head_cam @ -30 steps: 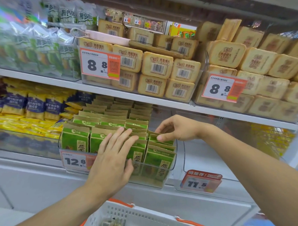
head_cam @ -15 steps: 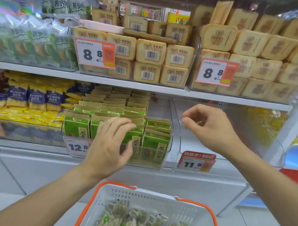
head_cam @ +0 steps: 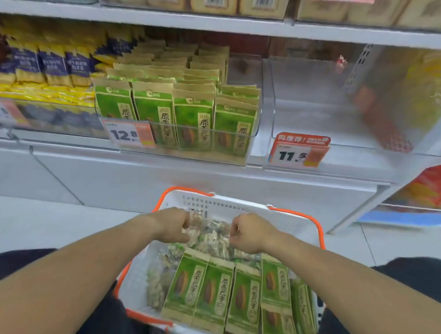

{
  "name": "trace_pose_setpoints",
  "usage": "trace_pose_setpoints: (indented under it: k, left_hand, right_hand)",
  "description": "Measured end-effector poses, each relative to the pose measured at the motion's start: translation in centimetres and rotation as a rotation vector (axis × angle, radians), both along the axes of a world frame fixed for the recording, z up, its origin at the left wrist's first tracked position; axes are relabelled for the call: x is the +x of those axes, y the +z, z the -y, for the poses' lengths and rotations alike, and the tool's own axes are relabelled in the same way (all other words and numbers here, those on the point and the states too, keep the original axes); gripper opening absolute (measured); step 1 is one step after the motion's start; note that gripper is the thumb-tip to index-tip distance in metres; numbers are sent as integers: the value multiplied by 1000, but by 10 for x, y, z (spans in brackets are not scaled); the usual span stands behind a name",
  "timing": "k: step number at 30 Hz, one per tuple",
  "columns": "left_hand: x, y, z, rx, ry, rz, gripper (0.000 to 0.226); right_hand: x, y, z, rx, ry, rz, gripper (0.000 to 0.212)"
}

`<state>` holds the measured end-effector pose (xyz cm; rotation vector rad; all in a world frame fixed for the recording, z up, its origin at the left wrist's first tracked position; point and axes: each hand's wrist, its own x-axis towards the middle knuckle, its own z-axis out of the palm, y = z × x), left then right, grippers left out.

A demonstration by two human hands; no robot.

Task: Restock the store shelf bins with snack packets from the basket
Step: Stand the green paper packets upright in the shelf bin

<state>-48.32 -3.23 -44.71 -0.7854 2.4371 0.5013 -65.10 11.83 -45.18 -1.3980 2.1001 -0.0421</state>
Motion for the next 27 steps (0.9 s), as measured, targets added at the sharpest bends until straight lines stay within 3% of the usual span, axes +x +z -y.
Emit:
trace_pose_setpoints:
  k: [5, 9, 12, 17, 19, 23, 27]
  left_hand:
    - [21, -63, -32, 74, 307, -37, 37]
    - [39, -94, -59, 117, 366, 46, 45]
    - [42, -96, -56, 101, 446, 54, 48]
    - [33, -90, -52, 183, 487, 78, 22]
    - [30, -86, -52, 182, 493, 94, 22]
    - [23, -78, -57, 111, 561, -15, 21]
    - [21, -71, -63, 174, 627, -122, 22]
  right_hand:
    - [19, -59, -33, 206, -71, -17, 2]
    - [24, -97, -57, 274, -207, 87, 64]
    - [28, -107, -60, 273, -217, 131, 84]
    - [36, -113, -48, 270, -258, 236, 91]
    - [38, -112, -38, 291, -244, 299, 92]
    - [41, -109, -24, 246, -324, 330, 79]
    - [39, -102, -15, 240, -341, 343, 58]
